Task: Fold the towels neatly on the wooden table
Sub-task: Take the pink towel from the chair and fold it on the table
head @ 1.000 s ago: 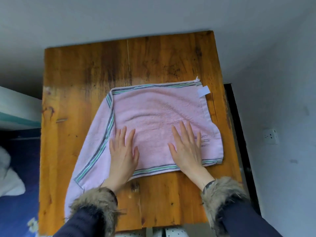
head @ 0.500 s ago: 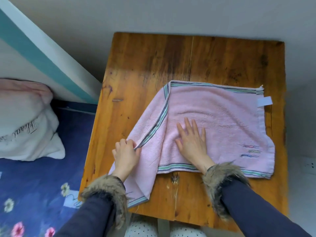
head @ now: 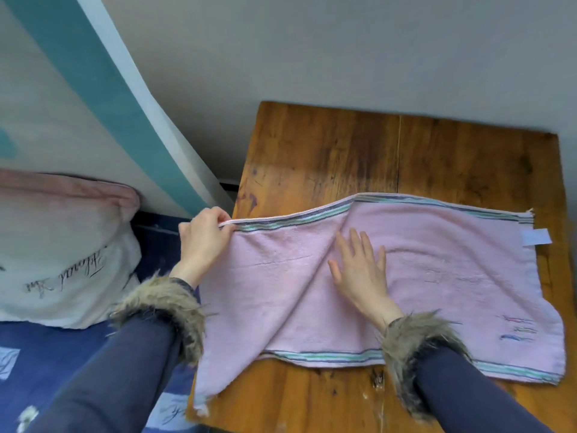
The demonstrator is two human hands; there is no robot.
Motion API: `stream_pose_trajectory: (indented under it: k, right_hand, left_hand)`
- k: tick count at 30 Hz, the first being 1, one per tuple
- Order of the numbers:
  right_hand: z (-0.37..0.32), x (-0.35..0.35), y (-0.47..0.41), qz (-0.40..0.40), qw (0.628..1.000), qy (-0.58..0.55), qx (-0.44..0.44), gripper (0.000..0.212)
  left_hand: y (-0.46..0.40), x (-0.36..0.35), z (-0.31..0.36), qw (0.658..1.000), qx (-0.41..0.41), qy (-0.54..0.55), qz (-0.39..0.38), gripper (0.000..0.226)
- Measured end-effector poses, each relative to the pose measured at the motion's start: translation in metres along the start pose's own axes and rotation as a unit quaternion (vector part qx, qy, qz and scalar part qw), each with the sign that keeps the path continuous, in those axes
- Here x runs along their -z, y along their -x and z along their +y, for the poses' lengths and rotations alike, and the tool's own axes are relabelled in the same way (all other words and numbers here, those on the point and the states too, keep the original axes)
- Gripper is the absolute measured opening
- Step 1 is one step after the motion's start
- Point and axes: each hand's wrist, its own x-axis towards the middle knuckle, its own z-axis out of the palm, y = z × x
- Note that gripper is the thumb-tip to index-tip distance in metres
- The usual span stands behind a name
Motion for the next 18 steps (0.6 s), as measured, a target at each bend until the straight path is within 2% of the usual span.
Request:
stream_pose_trajectory:
  k: [5, 9, 11, 13, 15, 18]
  right_hand:
    - [-0.012, -0.01, -0.025, -0.029, 0.999, 0.014, -0.017, 0.065]
    - [-0.007, -0.014, -0.028, -0.015, 0.999, 0.006, -0.036, 0.069]
    - [-0.004, -0.018, -0.027, -0.005, 0.999, 0.022, -0.034, 0.068]
    - [0.0, -0.021, -0.027, 0.003, 0.998, 0.041, -0.038, 0.069]
    - [0.006, -0.023, -0.026, 0.0, 0.998, 0.05, -0.048, 0.075]
    - [0.018, -0.024, -0.026, -0.009, 0.997, 0.064, -0.053, 0.078]
  left_hand:
    - [-0.045, -0.014, -0.006, 0.996, -0.031, -0.055, 0.056, 0.015]
    - [-0.036, -0.043, -0.005, 0.992, -0.1, -0.031, 0.074, 0.039]
    - [-0.014, -0.064, 0.0, 0.986, -0.16, -0.028, 0.032, 0.045]
    - [0.007, -0.085, 0.007, 0.975, -0.21, -0.044, -0.048, 0.05]
    - [0.015, -0.102, 0.01, 0.967, -0.22, -0.076, -0.104, 0.056]
    - [0.0, -0.112, 0.007, 0.964, -0.213, -0.123, -0.096, 0.061]
